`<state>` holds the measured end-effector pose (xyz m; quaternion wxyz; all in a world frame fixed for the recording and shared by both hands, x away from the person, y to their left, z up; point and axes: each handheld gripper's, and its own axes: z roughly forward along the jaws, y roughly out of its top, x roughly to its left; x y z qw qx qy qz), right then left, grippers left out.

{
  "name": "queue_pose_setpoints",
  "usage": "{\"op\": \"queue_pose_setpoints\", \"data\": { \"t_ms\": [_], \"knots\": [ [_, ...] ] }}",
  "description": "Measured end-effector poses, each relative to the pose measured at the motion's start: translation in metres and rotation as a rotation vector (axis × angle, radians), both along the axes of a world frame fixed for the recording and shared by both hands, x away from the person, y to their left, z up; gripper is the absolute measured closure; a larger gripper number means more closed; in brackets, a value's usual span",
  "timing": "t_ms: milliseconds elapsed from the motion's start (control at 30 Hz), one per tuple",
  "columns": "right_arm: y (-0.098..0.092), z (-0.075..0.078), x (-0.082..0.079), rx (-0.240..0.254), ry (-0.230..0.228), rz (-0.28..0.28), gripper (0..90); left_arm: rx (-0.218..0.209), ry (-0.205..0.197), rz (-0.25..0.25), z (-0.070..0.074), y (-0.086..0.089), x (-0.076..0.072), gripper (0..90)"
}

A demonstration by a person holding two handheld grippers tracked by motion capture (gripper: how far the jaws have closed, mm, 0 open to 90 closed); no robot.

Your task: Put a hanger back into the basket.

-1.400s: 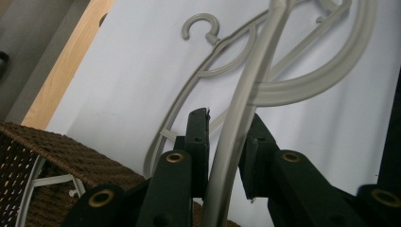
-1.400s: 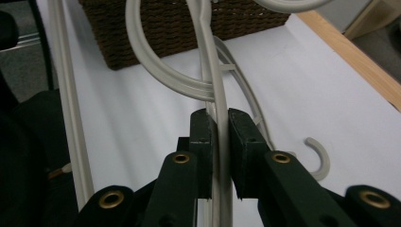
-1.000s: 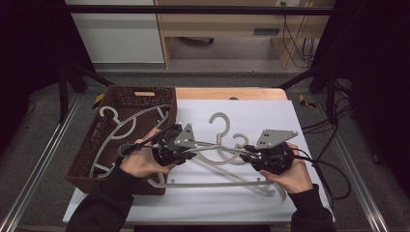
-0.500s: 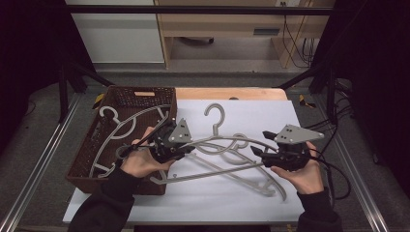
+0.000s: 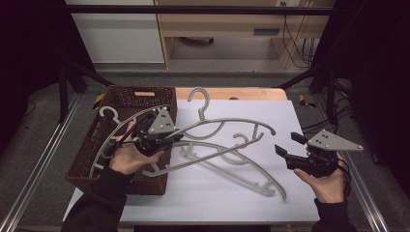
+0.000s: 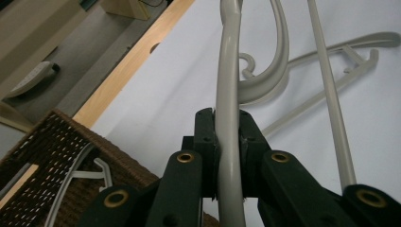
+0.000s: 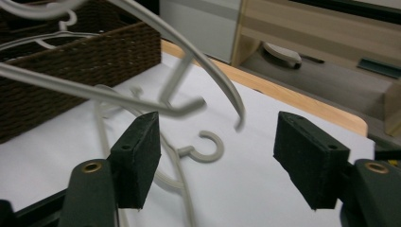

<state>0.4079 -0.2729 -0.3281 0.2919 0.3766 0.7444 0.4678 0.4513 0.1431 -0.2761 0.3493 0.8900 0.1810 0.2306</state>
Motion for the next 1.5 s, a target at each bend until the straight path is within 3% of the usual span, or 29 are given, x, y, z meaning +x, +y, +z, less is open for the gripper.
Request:
{"op": "queue_pose_setpoints", "data": {
  "t_ms": [133, 433, 667, 933, 1067, 1500],
  "knots": [
    [-0.007, -0.010, 0.002, -0.016, 0.031, -0.040, 27.9, -0.034, -0.019, 0.029, 0.008, 0.012, 0.001, 81.8],
    [-0.009, -0.029, 0.011, -0.048, 0.094, -0.067, 25.9, -0.101, -0.080, 0.104, 0.032, 0.049, -0.002, 81.8],
    [-0.004, -0.038, 0.016, -0.063, 0.122, -0.069, 23.2, -0.164, -0.128, 0.209, 0.036, 0.088, -0.004, 81.8],
    [0.008, -0.046, 0.021, -0.082, 0.152, -0.060, 17.9, -0.209, -0.169, 0.351, 0.023, 0.135, -0.001, 81.8],
    [0.011, -0.048, 0.022, -0.084, 0.162, -0.058, 15.9, -0.219, -0.165, 0.422, 0.008, 0.157, 0.003, 81.8],
    [0.015, -0.050, 0.023, -0.082, 0.165, -0.044, 14.0, -0.170, -0.146, 0.527, -0.028, 0.180, 0.016, 81.8]
  ]
}}
